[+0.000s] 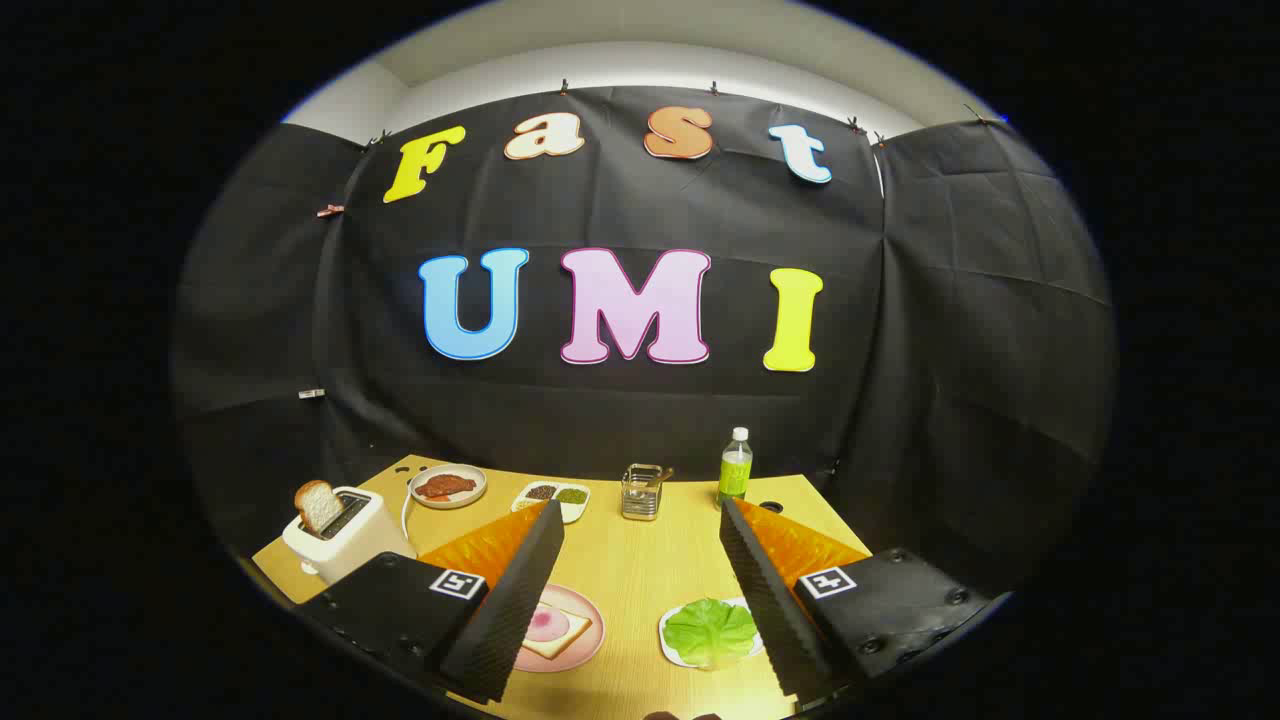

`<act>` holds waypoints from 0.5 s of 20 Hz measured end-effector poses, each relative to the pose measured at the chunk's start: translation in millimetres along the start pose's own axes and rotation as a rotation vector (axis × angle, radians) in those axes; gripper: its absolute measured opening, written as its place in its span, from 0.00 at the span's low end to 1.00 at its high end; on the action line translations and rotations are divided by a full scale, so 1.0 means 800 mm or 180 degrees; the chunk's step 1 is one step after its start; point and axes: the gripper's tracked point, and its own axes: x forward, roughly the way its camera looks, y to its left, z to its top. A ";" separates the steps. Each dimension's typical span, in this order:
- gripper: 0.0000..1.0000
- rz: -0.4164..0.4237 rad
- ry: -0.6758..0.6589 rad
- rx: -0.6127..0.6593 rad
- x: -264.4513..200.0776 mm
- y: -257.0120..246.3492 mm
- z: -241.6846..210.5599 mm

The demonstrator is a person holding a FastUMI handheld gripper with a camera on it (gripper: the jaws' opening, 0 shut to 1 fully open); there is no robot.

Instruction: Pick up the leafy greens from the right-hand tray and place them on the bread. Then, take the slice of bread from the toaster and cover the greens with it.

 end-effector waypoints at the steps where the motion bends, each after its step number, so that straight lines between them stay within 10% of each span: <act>1: 0.98 0.0005 0.0005 0.0006 0.001 0.000 0.000; 10: 0.98 -0.0031 0.0075 0.0141 0.009 -0.015 -0.009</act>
